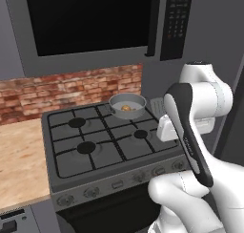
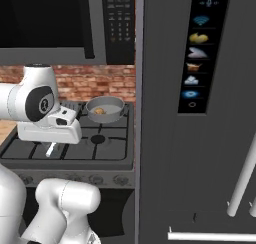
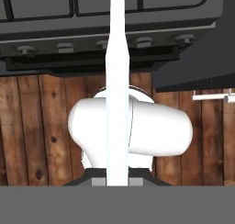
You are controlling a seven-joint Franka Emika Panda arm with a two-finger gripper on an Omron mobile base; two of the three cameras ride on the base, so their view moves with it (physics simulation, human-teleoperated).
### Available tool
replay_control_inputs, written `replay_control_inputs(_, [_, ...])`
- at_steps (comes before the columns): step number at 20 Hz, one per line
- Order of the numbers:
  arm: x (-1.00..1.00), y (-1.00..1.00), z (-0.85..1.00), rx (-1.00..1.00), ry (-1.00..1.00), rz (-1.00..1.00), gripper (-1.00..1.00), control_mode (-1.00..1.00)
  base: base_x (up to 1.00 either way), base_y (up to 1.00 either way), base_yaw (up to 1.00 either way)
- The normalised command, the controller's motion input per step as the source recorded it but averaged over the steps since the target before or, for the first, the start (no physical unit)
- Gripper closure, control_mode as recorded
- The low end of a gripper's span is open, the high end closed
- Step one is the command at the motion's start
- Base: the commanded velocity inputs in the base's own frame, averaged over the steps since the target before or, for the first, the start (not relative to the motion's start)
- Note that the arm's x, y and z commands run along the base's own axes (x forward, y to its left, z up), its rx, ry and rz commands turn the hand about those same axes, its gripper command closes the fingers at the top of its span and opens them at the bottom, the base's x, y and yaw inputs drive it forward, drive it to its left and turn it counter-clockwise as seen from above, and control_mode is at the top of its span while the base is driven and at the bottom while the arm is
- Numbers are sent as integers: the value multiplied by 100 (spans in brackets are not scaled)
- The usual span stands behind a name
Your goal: Put the onion and garlic in the pot. Retrieve the spatula and lightly stir the vegetables in the pot.
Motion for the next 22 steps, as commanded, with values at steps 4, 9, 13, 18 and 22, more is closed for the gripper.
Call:
replay_control_inputs(4, [0,0,0,0,0,0,100,100,1,0,0])
replay_control_inputs(9, [55,1,0,0,17,0,100,-100,0,0,0])
replay_control_inputs(13, [100,1,0,0,17,4,100,-100,0,0,0])
replay_control_inputs(18, [96,3,-5,-3,10,1,100,-100,0,0,0])
replay_control_inputs(22, [51,0,-22,-9,1,-1,100,-100,0,0,0])
